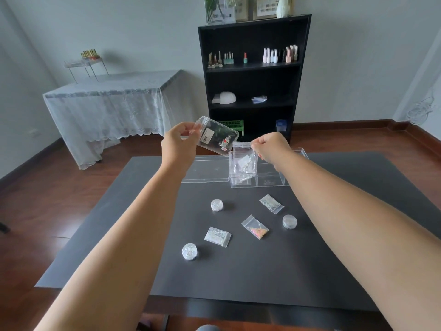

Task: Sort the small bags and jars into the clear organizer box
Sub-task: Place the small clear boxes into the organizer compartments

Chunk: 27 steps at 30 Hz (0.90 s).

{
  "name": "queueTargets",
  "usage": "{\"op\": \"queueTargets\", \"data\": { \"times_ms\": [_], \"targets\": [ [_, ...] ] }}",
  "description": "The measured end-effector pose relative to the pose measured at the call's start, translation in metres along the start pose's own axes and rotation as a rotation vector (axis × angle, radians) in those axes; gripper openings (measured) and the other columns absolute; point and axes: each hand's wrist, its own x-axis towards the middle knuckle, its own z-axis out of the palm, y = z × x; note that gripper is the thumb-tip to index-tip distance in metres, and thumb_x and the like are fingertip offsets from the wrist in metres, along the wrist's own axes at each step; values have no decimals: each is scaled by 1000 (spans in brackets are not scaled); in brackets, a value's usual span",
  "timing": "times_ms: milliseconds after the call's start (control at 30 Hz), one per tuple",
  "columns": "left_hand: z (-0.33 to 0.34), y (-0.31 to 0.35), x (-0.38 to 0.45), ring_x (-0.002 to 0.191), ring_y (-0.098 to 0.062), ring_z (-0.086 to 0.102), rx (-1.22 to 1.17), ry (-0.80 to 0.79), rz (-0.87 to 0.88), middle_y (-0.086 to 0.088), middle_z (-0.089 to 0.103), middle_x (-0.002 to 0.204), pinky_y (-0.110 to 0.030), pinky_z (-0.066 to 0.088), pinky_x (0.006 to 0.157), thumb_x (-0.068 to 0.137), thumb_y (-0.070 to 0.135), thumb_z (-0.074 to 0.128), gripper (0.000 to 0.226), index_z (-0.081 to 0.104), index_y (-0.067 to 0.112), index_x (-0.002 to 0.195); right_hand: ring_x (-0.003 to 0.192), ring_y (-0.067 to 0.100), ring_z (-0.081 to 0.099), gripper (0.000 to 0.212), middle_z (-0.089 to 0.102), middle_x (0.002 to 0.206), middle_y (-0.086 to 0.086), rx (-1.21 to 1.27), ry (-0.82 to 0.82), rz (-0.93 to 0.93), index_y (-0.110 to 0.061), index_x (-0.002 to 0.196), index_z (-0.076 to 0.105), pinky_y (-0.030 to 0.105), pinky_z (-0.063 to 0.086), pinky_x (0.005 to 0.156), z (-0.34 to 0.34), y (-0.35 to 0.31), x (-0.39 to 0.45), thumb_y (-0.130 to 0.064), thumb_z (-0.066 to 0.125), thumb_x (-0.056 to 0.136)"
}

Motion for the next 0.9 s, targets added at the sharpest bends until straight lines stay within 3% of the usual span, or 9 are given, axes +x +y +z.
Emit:
{"op": "queueTargets", "data": {
  "times_ms": [67, 200, 267, 400, 467, 533, 667, 800, 900],
  "targets": [
    [-2, -4, 1, 59, -13, 56, 2, -3, -11, 10, 65, 73, -28, 49, 54, 85, 37, 63, 10, 72, 33, 86, 56, 19, 46, 17, 52, 66, 7, -93, -19, 50, 3, 88, 65, 22, 38, 52, 3, -5, 7, -14, 60, 87],
    [-1, -9, 2, 63, -15, 58, -4, -9, -17, 10, 67, 77, -29, 51, 59, 83, 37, 63, 9, 71, 36, 84, 50, 14, 45, 25, 50, 61, 2, -439, -75, 15, -9, 67, 48, 24, 34, 44, 12, -16, 13, -18, 61, 87],
    [0, -11, 2, 67, -15, 60, 1, -13, -14, 10, 68, 80, -28, 52, 61, 85, 34, 62, 11, 72, 35, 86, 57, 18, 48, 21, 54, 71, 6, -584, -121, 6, -7, 68, 50, 26, 36, 49, 18, -18, 13, -10, 53, 88],
    [2, -14, 2, 71, -14, 62, 10, -37, 3, 10, 68, 81, -33, 56, 69, 90, 26, 62, 12, 73, 32, 90, 84, 31, 60, 17, 60, 86, 12, -650, -169, -19, -5, 75, 58, 34, 48, 65, 28, -14, 10, 0, 45, 84],
    [2, -17, 3, 70, -13, 61, 19, -47, 1, 12, 68, 80, -31, 55, 71, 91, 24, 62, 13, 74, 28, 94, 96, 35, 62, 22, 65, 100, 16, -610, -154, -50, -5, 96, 67, 41, 52, 82, 28, -7, 10, -7, 47, 88],
    [3, -20, 4, 67, -10, 59, 23, -57, 2, 14, 65, 77, -29, 54, 70, 91, 22, 63, 13, 74, 25, 97, 100, 34, 62, 26, 66, 105, 15, -587, -127, -94, -7, 106, 69, 43, 51, 88, 27, -2, 9, -14, 50, 89],
    [7, -25, 3, 60, -4, 56, 40, -78, 20, 17, 62, 71, -13, 43, 54, 91, 24, 64, 11, 74, 26, 96, 87, 23, 63, 8, 67, 97, 4, -486, 17, -105, -17, 82, 71, 32, 53, 71, 28, 3, 5, -15, 64, 87],
    [18, -28, 6, 65, -7, 58, 74, -127, 13, 16, 64, 77, -17, 40, 51, 92, 21, 62, 14, 74, 29, 95, 72, 15, 60, 22, 64, 73, -1, -161, 125, -157, -10, 82, 71, 21, 39, 52, 19, 2, 0, -27, 59, 90],
    [32, -26, 11, 65, -6, 56, 98, -179, 6, 10, 66, 81, -16, 42, 52, 93, 21, 60, 16, 73, 29, 96, 71, 6, 57, 32, 68, 79, -4, 119, -81, -137, -27, 89, 72, 24, 38, 60, 3, -8, -8, -52, 52, 91]
  ]
}}
